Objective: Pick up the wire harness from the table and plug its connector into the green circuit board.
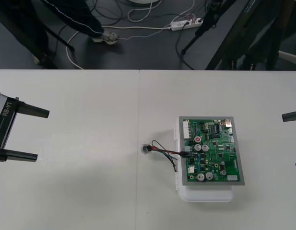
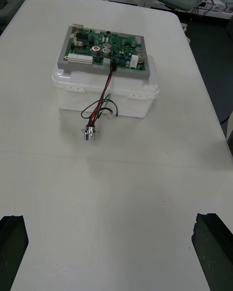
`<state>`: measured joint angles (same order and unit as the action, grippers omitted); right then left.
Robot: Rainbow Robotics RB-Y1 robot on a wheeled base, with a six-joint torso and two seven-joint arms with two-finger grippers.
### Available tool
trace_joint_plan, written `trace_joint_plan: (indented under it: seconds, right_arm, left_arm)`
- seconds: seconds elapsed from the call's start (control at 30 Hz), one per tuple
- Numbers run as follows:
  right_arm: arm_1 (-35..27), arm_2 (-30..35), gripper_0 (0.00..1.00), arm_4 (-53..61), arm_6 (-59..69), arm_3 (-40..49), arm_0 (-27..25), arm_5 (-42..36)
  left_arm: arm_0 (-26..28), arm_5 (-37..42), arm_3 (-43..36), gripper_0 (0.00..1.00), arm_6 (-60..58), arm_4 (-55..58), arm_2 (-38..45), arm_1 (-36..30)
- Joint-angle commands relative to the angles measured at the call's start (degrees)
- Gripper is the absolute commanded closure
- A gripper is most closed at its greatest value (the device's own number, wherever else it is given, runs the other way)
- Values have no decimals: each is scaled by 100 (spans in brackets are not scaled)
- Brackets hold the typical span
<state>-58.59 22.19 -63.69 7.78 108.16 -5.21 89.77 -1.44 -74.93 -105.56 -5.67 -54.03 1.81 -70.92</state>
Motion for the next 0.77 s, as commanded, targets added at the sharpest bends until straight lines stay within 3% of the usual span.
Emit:
trace_joint_plan:
  seconds: [0.03,0.77]
  right_arm:
    - [14,57,0,-29,-198,-5,126,23]
    - [14,57,0,-29,-198,-5,126,23]
  left_arm:
    - [91,-232,-43,0,14,24,179,-71]
    - [91,-232,-43,0,14,24,179,-71]
